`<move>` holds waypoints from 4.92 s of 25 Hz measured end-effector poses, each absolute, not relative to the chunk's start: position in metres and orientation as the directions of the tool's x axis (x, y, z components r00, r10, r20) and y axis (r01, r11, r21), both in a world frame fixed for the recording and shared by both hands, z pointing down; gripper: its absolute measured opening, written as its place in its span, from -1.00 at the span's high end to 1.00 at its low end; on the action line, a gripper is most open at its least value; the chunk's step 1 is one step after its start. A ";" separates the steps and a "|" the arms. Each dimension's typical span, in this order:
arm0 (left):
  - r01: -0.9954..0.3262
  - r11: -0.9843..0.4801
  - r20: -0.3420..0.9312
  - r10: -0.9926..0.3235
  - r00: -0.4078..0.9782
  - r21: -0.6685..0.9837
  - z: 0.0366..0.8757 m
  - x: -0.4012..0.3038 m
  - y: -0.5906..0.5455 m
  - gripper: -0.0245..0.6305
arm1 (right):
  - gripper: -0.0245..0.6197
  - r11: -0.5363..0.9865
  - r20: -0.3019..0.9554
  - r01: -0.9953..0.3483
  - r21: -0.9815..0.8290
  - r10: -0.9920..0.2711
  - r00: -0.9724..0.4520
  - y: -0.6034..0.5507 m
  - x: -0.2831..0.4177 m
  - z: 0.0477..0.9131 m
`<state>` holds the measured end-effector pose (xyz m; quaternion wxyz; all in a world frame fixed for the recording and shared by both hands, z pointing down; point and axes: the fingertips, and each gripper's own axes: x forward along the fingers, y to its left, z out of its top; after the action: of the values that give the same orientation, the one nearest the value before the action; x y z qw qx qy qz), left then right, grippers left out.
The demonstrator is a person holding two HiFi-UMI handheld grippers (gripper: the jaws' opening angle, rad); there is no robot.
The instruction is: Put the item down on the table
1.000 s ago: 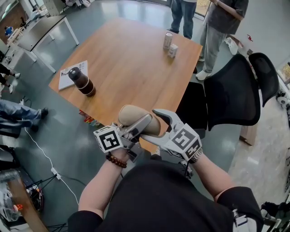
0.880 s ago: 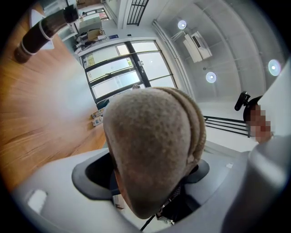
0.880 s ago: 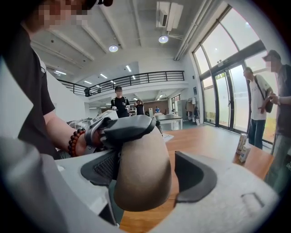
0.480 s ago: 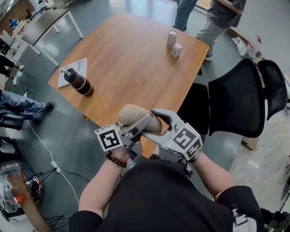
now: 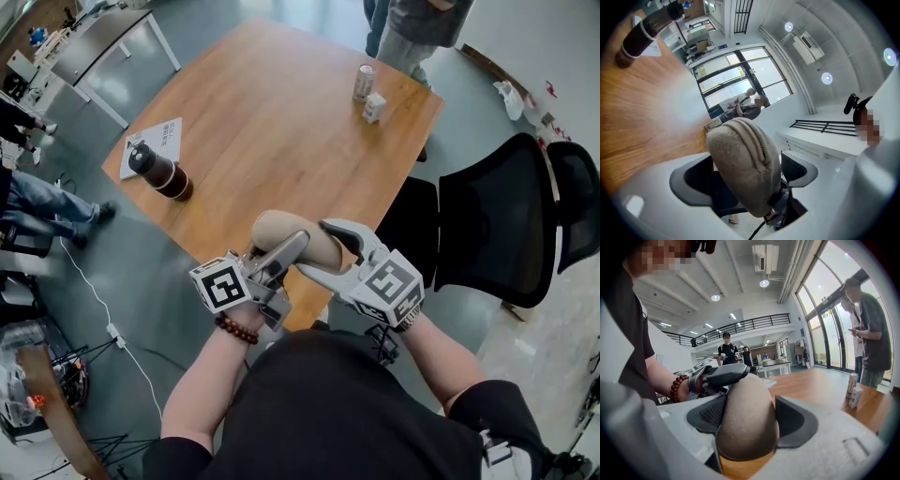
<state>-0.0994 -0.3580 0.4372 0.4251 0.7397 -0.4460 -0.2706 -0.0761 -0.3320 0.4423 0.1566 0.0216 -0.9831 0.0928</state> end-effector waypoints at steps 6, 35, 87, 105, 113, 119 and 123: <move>-0.455 -0.191 0.019 -0.908 0.418 0.870 0.447 -0.115 -0.365 -0.48 | -0.05 0.979 0.297 -0.113 -0.171 -0.058 -0.953 -0.363 -0.075 0.446; -0.659 -0.049 0.196 -0.936 0.292 0.751 0.468 -0.136 -0.348 0.56 | -0.04 0.925 0.548 -0.370 0.089 -0.356 -0.757 -0.546 -0.088 0.623; -0.754 -0.266 0.187 -0.870 0.457 0.601 0.467 -0.124 -0.348 0.90 | 0.07 0.844 0.399 -0.533 0.062 -0.510 -0.762 -0.415 -0.063 0.506; -0.829 -0.392 0.238 -0.828 0.507 0.399 0.462 -0.097 -0.336 0.90 | 0.94 0.772 0.386 -0.634 0.044 -0.599 -0.702 -0.349 -0.043 0.479; -0.843 -0.417 0.255 -0.821 0.510 0.340 0.462 -0.087 -0.330 0.90 | 0.95 0.776 0.388 -0.631 -0.006 -0.580 -0.716 -0.332 -0.042 0.481; -0.848 -0.421 0.264 -0.820 0.507 0.323 0.463 -0.086 -0.328 0.90 | 0.95 0.780 0.384 -0.625 -0.010 -0.575 -0.723 -0.328 -0.044 0.479; -0.849 -0.424 0.269 -0.818 0.508 0.314 0.462 -0.082 -0.326 0.90 | 0.95 0.785 0.391 -0.619 -0.004 -0.568 -0.724 -0.325 -0.043 0.478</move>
<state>-0.0819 -0.3264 0.4622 0.2080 0.8430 -0.4947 0.0373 -0.0434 -0.3254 0.4782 0.1880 0.3205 -0.9260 0.0673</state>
